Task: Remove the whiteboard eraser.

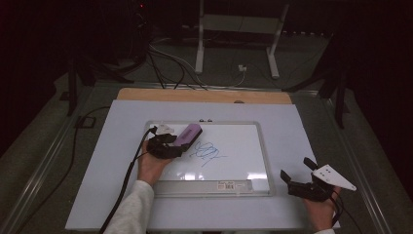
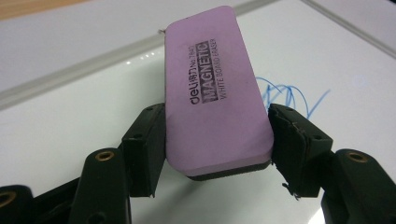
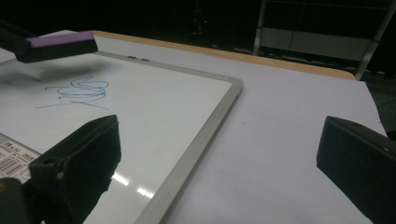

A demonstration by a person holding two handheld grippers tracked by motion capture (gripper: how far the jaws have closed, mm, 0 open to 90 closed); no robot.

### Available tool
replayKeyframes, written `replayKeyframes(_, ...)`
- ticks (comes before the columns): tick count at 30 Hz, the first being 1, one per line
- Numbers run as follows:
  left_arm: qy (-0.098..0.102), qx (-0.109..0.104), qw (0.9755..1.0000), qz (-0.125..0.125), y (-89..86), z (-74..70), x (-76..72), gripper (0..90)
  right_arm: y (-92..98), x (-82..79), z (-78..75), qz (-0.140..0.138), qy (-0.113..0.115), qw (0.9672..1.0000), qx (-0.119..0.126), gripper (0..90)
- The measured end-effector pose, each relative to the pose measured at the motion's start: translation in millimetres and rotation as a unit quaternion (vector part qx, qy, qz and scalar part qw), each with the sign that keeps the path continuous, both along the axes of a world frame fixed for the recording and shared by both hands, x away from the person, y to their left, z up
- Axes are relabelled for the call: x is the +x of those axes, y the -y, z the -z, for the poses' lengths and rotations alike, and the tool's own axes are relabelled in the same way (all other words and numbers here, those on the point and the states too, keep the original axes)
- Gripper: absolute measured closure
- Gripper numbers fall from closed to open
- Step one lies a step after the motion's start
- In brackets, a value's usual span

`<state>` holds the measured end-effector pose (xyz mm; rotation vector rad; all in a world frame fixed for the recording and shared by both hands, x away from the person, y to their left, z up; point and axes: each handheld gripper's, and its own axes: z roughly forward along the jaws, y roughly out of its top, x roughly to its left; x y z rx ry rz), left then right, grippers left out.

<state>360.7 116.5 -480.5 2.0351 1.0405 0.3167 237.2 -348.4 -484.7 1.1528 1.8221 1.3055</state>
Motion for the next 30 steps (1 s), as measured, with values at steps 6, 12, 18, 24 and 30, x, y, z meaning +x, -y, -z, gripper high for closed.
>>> replayKeyframes(6,-0.009,0.027,0.9995,0.016,14.5,11.1,-2.8,40.9,0.1,-0.2,-0.2,0.0,0.001,1.0,-0.001,0.4)
replayKeyframes(12,-0.009,0.041,0.9987,0.029,19.2,16.0,-7.0,40.5,0.5,0.0,0.0,0.0,0.0,1.0,-0.001,0.4)
replayKeyframes(18,-0.02,0.036,0.9987,0.031,18.7,16.2,-7.1,39.8,-0.5,0.5,0.0,0.0,0.0,1.0,0.0,0.4)
replayKeyframes(24,-0.024,0.03,0.9988,0.028,22.3,18.5,-6.4,31.2,-1.4,0.3,-0.1,-0.002,0.0,1.0,-0.002,0.4)
replayKeyframes(30,-0.02,-0.001,0.9998,0.008,25.2,14.8,-0.5,16.4,-0.2,1.3,0.6,-0.001,-0.002,1.0,-0.002,0.4)
